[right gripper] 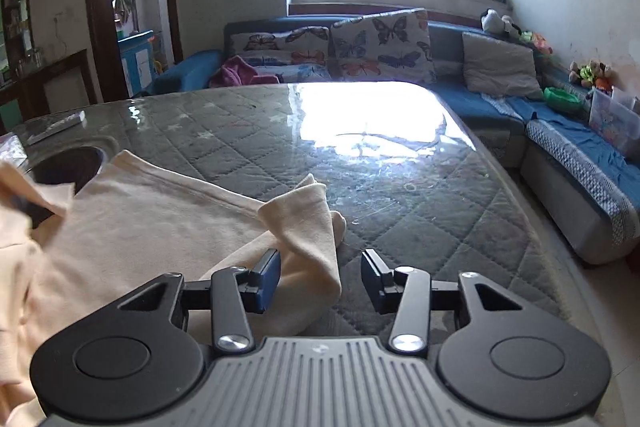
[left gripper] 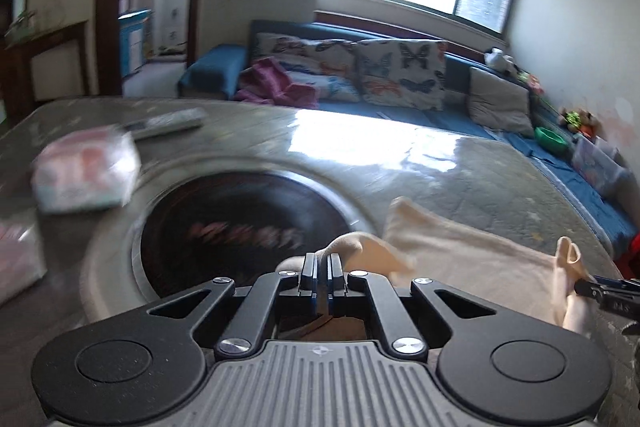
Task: Fold clothes
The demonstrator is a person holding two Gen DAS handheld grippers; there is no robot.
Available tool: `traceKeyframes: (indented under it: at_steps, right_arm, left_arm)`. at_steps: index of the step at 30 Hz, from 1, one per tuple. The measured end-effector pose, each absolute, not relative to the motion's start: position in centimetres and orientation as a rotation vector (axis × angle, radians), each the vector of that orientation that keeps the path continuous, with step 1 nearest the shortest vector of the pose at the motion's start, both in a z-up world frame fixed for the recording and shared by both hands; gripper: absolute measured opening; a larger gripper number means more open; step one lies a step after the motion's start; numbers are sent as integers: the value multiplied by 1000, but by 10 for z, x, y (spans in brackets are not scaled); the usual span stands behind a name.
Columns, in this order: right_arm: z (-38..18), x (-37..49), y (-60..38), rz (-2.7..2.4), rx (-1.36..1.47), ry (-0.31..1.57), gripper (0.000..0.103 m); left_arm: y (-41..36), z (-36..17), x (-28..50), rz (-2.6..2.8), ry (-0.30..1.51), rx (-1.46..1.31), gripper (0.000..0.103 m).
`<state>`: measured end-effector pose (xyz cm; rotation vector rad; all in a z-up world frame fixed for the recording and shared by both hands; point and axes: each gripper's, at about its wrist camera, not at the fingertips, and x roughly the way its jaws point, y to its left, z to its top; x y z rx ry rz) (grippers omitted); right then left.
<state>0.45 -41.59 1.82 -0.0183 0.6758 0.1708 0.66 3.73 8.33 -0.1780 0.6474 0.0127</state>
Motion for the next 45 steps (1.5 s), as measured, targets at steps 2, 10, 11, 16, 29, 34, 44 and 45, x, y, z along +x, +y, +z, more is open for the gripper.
traceKeyframes:
  at_steps: [2, 10, 11, 16, 29, 34, 44, 45]
  right_arm:
    - [24, -3, -419, 165, -23, 654, 12]
    - [55, -46, -440, 112, -47, 540, 1]
    - [61, -53, -445, 97, -47, 525, 1]
    - [80, -85, -471, -4, -74, 481, 1]
    - [46, -39, -474, 128, 118, 632, 29]
    - [26, -3, -465, 153, 177, 694, 36]
    - [12, 3, -458, 177, 226, 704, 6]
    - [15, -1, -456, 172, 208, 688, 6]
  left_arm:
    - [52, 81, -9, 35, 646, -195, 5]
    - [86, 74, -60, 62, 674, -230, 4]
    - [87, 73, -67, 59, 677, -228, 4]
    - [92, 68, -94, 53, 699, -218, 1]
    - [109, 69, -103, 185, 689, -146, 4]
    - [98, 67, -93, 136, 697, -144, 7]
    - [11, 59, -61, -244, 725, -140, 11]
    - [-1, 58, -59, -282, 729, -129, 11]
